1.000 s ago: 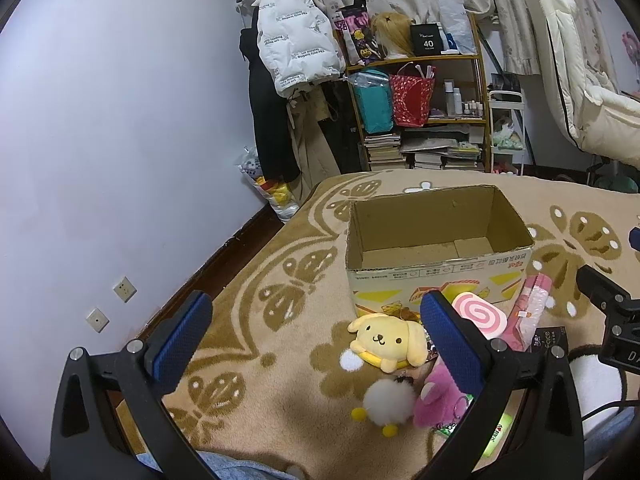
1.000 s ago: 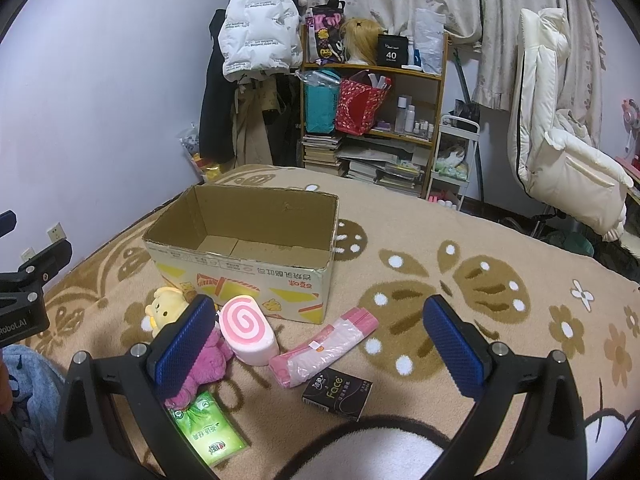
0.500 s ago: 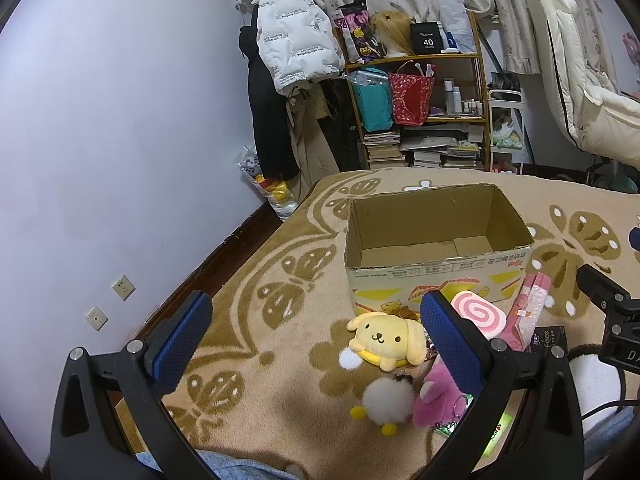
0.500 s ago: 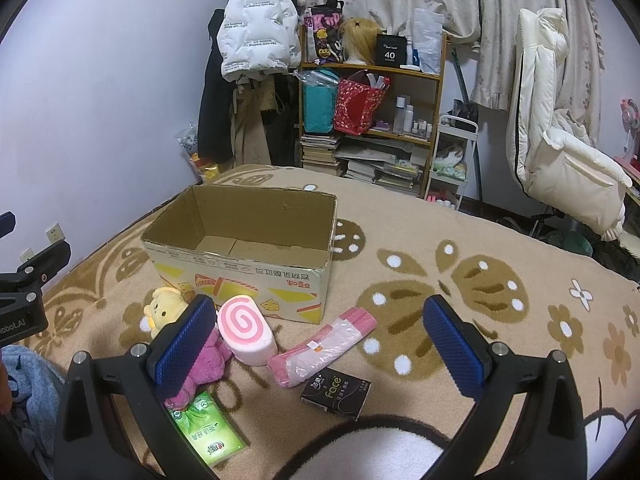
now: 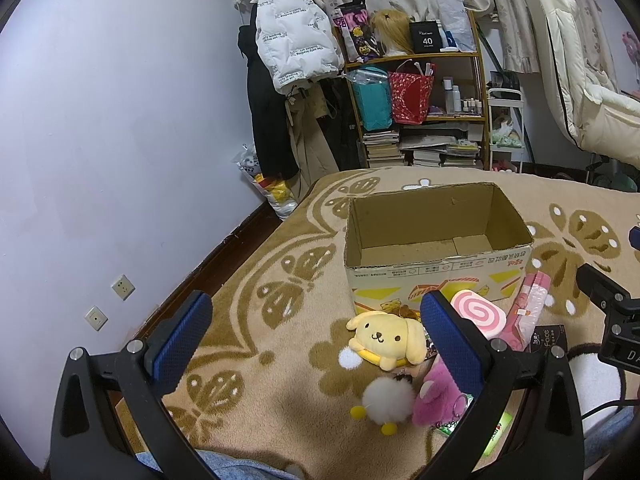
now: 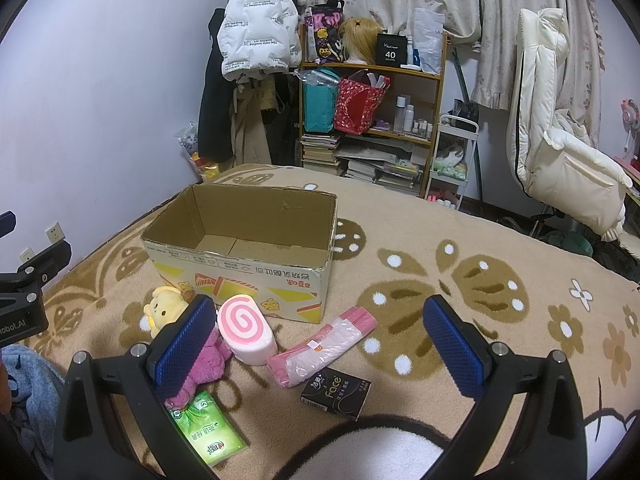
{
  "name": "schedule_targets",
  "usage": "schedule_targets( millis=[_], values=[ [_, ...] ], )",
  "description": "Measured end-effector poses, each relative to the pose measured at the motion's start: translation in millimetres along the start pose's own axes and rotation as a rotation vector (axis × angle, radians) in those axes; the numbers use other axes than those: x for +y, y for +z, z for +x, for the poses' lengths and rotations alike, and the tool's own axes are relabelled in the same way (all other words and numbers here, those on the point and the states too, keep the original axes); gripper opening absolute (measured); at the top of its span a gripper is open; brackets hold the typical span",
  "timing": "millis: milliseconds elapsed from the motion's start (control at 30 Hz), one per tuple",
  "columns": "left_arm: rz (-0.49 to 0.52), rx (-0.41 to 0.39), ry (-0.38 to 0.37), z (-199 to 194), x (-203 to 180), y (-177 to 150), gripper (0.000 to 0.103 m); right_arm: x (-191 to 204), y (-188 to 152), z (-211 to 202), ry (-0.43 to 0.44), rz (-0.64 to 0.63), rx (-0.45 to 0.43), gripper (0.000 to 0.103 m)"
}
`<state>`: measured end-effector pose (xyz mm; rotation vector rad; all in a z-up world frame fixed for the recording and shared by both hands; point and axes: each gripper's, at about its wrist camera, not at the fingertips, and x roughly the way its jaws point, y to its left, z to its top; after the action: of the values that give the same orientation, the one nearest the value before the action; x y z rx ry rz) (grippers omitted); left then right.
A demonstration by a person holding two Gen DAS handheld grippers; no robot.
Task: Organize soft objects
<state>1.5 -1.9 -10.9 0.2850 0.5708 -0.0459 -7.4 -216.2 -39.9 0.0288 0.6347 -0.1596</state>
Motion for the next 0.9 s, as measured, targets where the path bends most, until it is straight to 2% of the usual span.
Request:
schedule_targets(
  millis=[900],
  values=[
    [0.004,0.004,-0.003,1.0,-0.9,0.3,0.103,0.4,-0.9,0.5,-0.002,0.000,-0.001,0.103]
  ],
)
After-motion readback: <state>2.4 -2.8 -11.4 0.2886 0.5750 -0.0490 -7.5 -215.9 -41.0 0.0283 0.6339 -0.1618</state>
